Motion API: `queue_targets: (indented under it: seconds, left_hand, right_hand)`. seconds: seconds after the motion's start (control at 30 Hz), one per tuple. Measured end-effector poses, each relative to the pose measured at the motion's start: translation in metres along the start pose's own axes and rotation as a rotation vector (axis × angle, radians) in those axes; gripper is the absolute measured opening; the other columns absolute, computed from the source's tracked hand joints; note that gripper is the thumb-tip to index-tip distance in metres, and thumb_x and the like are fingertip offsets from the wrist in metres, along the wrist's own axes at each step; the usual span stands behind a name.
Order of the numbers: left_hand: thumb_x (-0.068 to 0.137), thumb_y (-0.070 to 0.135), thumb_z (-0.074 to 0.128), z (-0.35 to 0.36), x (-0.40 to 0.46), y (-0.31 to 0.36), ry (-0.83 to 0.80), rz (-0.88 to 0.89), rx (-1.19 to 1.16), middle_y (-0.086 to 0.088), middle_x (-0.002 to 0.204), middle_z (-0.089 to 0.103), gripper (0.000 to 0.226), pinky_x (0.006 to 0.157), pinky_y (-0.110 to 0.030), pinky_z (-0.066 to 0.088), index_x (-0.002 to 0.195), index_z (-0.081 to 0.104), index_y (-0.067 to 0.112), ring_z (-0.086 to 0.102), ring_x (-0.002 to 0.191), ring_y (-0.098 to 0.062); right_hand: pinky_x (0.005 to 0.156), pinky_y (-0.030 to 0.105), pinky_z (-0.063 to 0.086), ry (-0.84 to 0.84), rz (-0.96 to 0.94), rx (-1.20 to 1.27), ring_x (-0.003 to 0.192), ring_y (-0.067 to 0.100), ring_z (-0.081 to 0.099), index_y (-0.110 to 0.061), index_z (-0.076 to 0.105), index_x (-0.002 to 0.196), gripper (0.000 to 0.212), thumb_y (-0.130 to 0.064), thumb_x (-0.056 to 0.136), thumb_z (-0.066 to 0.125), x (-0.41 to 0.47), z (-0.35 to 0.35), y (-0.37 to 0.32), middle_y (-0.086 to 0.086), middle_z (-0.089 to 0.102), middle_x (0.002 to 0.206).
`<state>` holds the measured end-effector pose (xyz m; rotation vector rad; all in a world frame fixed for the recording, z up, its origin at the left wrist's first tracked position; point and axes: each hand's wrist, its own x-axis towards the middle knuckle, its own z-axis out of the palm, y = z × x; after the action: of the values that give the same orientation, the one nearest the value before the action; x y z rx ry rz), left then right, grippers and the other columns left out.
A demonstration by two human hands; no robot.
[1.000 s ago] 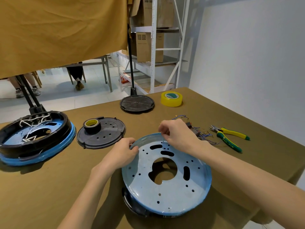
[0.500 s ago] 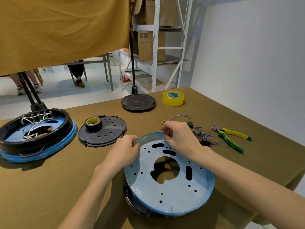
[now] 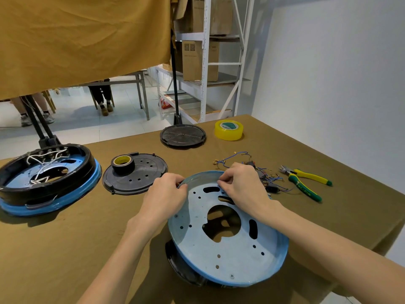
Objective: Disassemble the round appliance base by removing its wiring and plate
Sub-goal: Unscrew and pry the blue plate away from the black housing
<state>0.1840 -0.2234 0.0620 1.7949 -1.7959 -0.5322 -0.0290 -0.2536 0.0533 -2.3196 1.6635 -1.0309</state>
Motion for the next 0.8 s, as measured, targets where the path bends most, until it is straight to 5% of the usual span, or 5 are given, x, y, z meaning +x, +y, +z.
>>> queue_targets:
  seconds: [0.33, 0.43, 0.8]
  left_hand:
    - [0.099, 0.020, 0.052, 0.006, -0.002, -0.001, 0.029, -0.016, 0.024, 0.001, 0.055, 0.046, 0.031, 0.053, -0.031, 0.031, 0.077, 0.072, 0.014, 0.042, 0.054, -0.022]
    - [0.099, 0.017, 0.052, 0.007, -0.002, -0.003, 0.008, -0.019, 0.012, 0.003, 0.052, 0.038, 0.038, 0.053, -0.029, 0.025, 0.062, 0.056, 0.015, 0.036, 0.052, -0.020]
    - [0.101, 0.021, 0.052, 0.007, 0.000, -0.004, 0.048, 0.017, -0.009, -0.002, 0.056, 0.046, 0.032, 0.054, -0.031, 0.030, 0.075, 0.067, 0.010, 0.040, 0.054, -0.022]
  right_hand:
    - [0.080, 0.034, 0.054, -0.158, -0.036, 0.013, 0.082, 0.016, 0.065, -0.009, 0.080, 0.102, 0.016, -0.016, 0.092, 0.069, -0.004, 0.000, 0.006, 0.003, 0.075, 0.094]
    - [0.073, 0.026, 0.048, -0.219, -0.094, 0.009, 0.078, 0.012, 0.063, -0.010, 0.082, 0.098, 0.016, -0.014, 0.093, 0.067, -0.006, 0.002, 0.001, 0.003, 0.076, 0.092]
    - [0.072, 0.026, 0.052, 0.047, -0.111, 0.080, 0.069, 0.008, 0.060, -0.009, 0.081, 0.103, 0.016, -0.011, 0.093, 0.069, -0.006, -0.009, 0.008, 0.001, 0.075, 0.082]
